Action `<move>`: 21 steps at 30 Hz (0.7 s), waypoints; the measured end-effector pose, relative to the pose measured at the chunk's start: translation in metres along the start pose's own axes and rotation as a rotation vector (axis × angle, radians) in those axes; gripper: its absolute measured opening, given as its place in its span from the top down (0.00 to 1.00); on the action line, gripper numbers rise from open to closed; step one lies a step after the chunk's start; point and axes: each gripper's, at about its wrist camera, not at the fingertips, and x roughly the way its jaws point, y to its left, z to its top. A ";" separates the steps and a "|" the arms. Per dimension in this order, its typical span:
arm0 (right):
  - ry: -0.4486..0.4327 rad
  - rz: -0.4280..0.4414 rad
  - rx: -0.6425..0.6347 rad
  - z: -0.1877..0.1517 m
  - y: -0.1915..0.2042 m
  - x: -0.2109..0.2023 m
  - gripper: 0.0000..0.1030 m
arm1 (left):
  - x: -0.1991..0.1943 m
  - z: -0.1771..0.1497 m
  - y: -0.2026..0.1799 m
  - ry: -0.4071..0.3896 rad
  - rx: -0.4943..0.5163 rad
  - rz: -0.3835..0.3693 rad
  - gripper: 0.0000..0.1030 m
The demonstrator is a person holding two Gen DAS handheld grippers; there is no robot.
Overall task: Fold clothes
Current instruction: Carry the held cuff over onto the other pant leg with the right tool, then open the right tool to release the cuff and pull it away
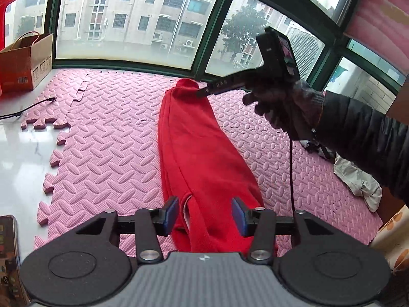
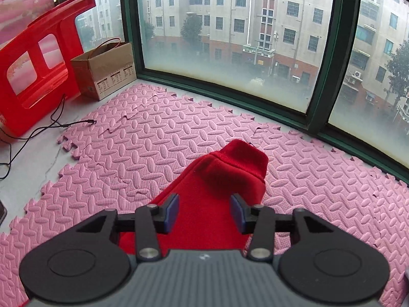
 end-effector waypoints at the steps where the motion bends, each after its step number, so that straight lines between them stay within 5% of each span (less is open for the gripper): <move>1: 0.009 0.012 -0.021 -0.008 0.003 -0.007 0.57 | 0.005 0.003 -0.002 -0.005 0.008 -0.005 0.53; 6: 0.058 0.094 -0.096 -0.061 0.022 -0.030 0.58 | 0.038 0.010 -0.005 0.020 0.021 -0.023 0.54; 13: 0.019 0.179 -0.184 -0.110 0.055 -0.046 0.59 | 0.070 -0.012 0.015 0.124 0.014 0.068 0.56; 21: -0.006 0.131 -0.222 -0.121 0.066 -0.050 0.59 | 0.077 -0.023 0.032 0.149 -0.052 0.061 0.53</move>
